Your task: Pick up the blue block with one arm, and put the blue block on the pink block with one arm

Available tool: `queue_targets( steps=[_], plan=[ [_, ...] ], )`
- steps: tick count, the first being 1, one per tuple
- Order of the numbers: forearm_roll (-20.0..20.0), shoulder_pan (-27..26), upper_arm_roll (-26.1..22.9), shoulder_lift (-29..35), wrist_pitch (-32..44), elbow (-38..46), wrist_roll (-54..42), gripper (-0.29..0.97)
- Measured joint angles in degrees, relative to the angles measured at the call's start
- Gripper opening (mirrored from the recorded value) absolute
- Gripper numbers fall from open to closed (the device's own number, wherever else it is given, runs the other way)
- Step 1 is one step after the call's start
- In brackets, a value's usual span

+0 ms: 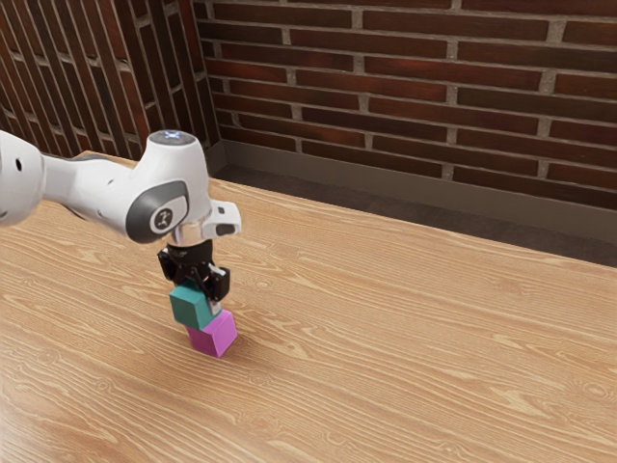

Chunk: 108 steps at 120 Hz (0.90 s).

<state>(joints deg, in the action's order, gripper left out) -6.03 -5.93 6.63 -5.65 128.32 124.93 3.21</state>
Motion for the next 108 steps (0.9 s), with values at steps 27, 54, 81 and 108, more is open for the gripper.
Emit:
queue_targets(
  steps=[27,54,81,108],
  plan=[
    [0.22,-0.5,0.32,-1.58,0.0,-1.95,-0.39,0.36],
    [0.27,-0.53,0.31,-2.2,0.0,-2.69,-0.62,0.36],
    [0.34,-0.51,0.31,-3.06,0.0,-3.03,-0.69,0.36],
    [1.14,-0.58,0.31,-3.32,0.02,-3.04,-0.72,0.36]
  ],
)
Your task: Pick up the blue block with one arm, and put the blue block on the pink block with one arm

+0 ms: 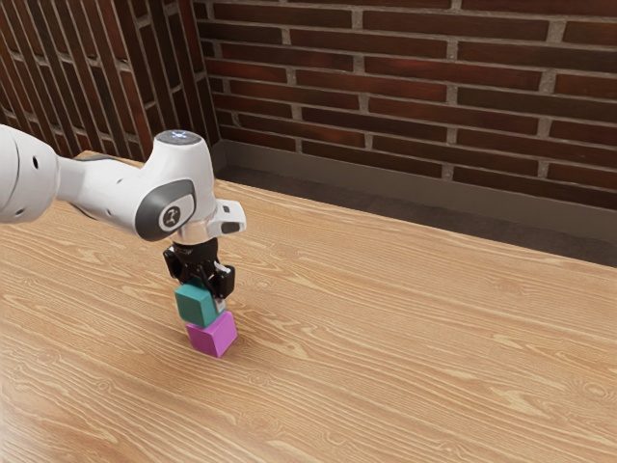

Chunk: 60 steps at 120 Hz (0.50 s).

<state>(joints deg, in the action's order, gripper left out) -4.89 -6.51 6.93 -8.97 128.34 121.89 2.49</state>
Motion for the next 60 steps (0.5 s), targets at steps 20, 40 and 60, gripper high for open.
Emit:
queue_targets(
  steps=[20,40,60],
  plan=[
    [0.33,0.01,-0.05,0.04,0.04,-0.02,-0.02,0.36],
    [0.42,-0.06,-0.09,0.03,0.06,-0.08,-0.02,0.36],
    [0.59,-0.12,-0.42,0.04,0.05,-0.07,0.25,0.44]
  ],
)
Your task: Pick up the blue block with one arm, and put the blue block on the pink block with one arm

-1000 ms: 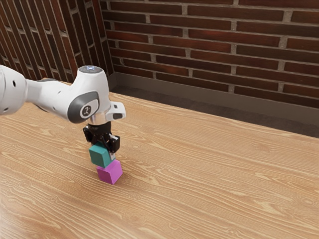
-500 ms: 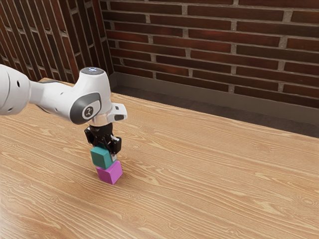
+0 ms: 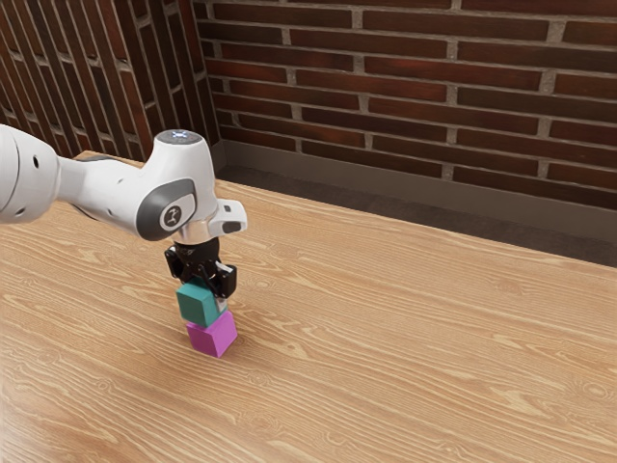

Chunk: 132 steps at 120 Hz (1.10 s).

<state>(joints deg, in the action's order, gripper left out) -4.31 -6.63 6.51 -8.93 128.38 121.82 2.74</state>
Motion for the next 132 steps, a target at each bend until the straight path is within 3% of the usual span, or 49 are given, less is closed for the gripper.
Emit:
queue_targets(
  steps=[43,94,132],
  plan=[
    [0.06,-0.06,-0.17,0.25,-0.57,-1.83,1.86,0.63],
    [-0.05,2.25,-0.45,3.21,-6.48,-8.61,3.96,0.67],
    [3.09,2.78,-0.87,4.04,-14.44,-17.36,5.16,0.68]
  ],
)
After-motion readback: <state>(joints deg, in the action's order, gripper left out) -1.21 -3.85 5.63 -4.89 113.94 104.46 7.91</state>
